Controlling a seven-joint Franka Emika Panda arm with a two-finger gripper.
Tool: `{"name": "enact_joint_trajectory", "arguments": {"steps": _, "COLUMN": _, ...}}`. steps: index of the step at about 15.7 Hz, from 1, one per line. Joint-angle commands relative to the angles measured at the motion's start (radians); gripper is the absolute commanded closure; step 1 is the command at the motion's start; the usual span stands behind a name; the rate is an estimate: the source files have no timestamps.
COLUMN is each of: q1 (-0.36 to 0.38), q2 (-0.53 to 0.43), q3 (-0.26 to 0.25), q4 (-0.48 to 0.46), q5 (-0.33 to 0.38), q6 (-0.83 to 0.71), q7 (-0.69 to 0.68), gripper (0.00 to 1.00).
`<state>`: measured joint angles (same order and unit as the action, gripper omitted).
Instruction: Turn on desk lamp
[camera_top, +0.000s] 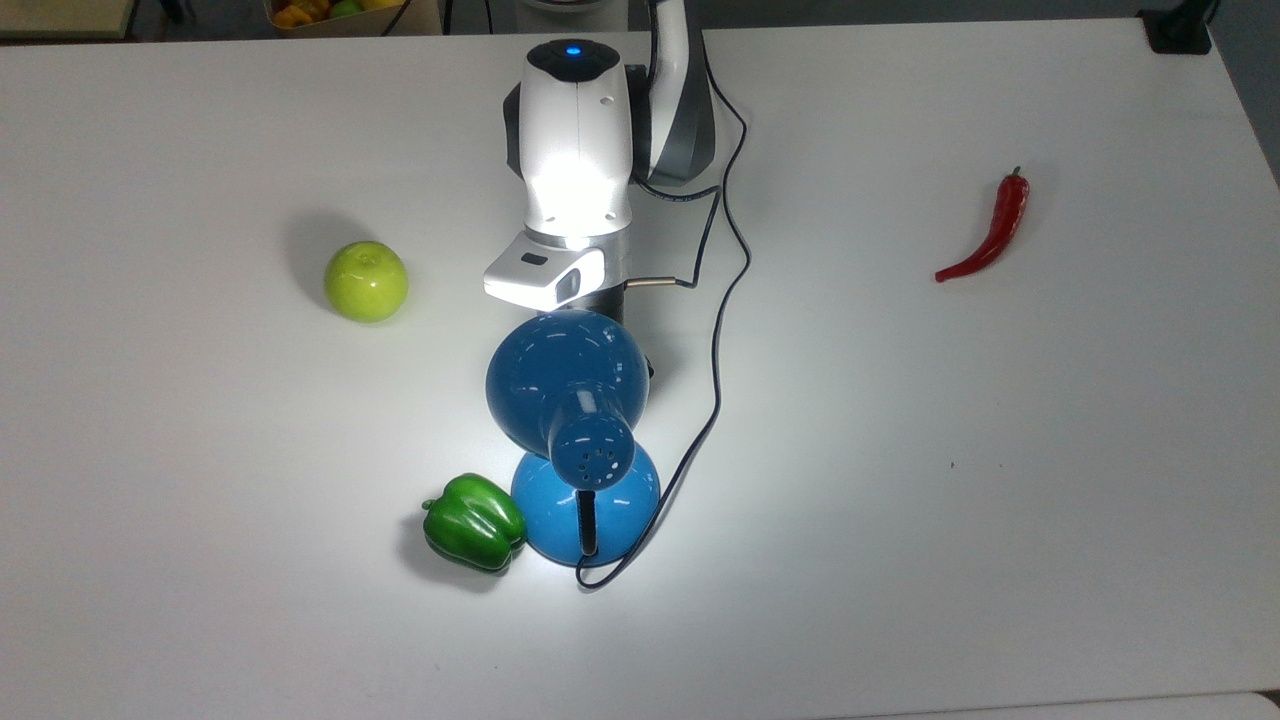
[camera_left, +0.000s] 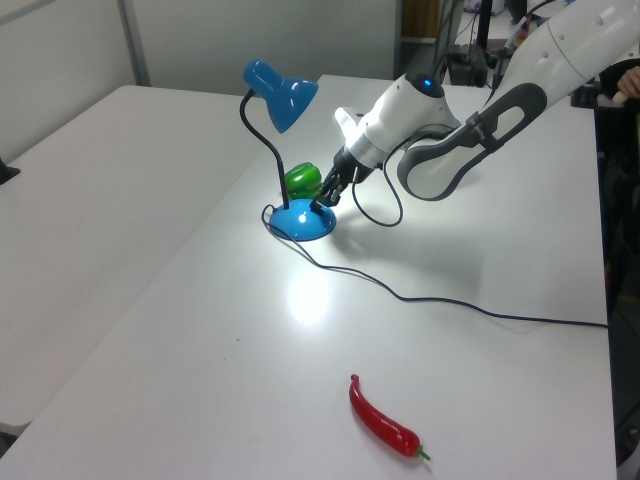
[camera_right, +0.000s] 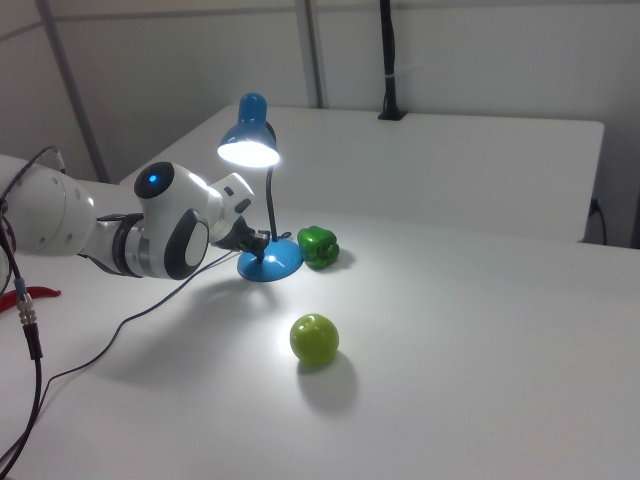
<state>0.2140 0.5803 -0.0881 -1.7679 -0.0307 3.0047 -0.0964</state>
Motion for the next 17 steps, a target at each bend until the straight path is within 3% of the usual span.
{"name": "enact_joint_trajectory", "arguments": {"steps": 1, "q1": 0.001, "q2": 0.001, "q3": 0.004, "q4": -0.001, "q5": -0.020, "q6": 0.020, "q7": -0.008, "gripper": 1.00}}
{"name": "enact_joint_trajectory", "arguments": {"steps": 8, "q1": 0.004, "q2": -0.175, "q3": 0.013, "q4": -0.139, "q5": -0.018, "q6": -0.093, "q7": -0.009, "gripper": 1.00}}
{"name": "enact_joint_trajectory", "arguments": {"steps": 15, "q1": 0.007, "q2": -0.333, "q3": 0.027, "q4": -0.124, "q5": -0.018, "q6": -0.571, "q7": 0.000, "gripper": 1.00}}
{"name": "enact_joint_trajectory", "arguments": {"steps": 17, "q1": 0.007, "q2": -0.387, "q3": 0.028, "q4": -0.117, "q5": -0.008, "q6": -0.703, "q7": 0.003, "gripper": 0.91}}
